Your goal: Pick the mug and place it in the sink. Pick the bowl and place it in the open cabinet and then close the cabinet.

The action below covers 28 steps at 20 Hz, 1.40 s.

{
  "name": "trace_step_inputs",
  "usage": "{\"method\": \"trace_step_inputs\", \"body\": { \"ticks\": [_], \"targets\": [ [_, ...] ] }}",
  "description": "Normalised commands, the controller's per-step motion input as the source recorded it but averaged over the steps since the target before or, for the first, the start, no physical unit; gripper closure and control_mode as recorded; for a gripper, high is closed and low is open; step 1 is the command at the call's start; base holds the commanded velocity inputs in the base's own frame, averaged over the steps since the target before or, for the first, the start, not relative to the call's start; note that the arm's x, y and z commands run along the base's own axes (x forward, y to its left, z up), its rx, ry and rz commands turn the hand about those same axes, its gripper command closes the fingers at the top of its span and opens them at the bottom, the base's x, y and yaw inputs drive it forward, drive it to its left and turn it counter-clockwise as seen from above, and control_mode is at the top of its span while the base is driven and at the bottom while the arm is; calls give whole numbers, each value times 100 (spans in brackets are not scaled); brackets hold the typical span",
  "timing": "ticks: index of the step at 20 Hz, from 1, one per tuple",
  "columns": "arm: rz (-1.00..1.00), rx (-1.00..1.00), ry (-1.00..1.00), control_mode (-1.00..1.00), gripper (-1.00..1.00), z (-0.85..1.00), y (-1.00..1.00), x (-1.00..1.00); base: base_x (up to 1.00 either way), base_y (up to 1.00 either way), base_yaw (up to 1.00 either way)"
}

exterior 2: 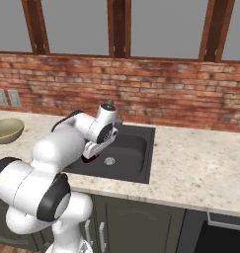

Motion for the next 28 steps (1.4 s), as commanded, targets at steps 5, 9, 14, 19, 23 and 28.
{"method": "trace_step_inputs", "body": {
  "ticks": [5,9,14,19,23,28],
  "targets": [
    [0,6,0,-100,100,-42,0,29,0,0,0],
    [0,11,-1,-100,100,-36,0,25,0,0,0],
    [0,12,-1,-100,100,-29,0,33,0,0,0],
    [0,12,0,-100,100,-24,0,41,0,0,0],
    [0,11,0,-100,100,-28,0,49,0,0,0],
    [0,14,0,-100,100,-32,0,52,0,0,0]
  ]
}}
